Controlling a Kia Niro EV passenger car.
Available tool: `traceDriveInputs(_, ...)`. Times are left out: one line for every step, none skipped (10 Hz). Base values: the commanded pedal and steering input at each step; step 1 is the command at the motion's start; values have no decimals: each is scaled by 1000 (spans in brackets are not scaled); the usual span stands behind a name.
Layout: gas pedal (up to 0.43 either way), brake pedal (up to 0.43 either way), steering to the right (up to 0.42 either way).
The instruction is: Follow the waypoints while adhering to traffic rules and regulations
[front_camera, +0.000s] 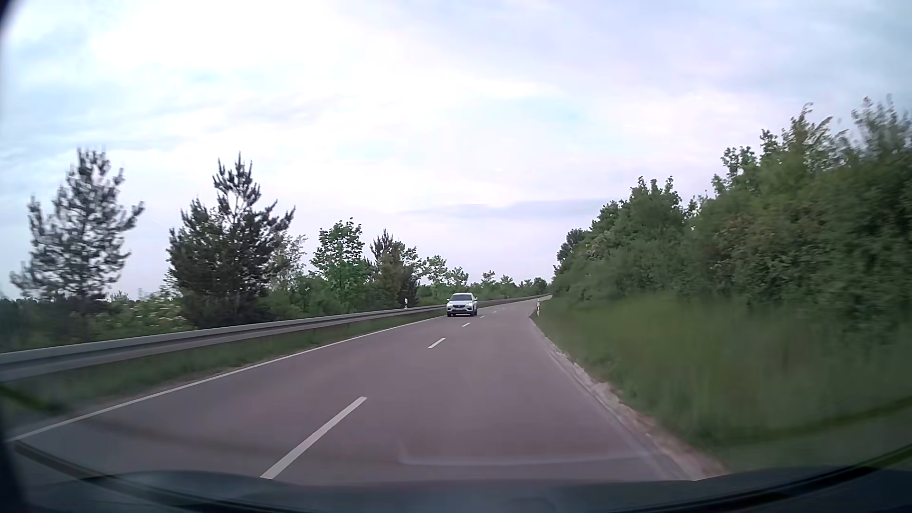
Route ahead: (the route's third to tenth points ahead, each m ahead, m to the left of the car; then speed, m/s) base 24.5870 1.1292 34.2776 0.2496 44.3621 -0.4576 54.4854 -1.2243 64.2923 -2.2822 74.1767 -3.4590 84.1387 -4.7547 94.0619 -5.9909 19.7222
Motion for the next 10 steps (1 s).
traceDriveInputs(287, 0, 12)
traceDriveInputs(287, 0, 12)
traceDriveInputs(287, 0, 11)
traceDriveInputs(287, 0, 11)
traceDriveInputs(287, 0, 11)
traceDriveInputs(287, 0, 11)
traceDriveInputs(287, 0, 10)
traceDriveInputs(287, 0, 10)
traceDriveInputs(287, 0, 10)
traceDriveInputs(287, 0, 10)
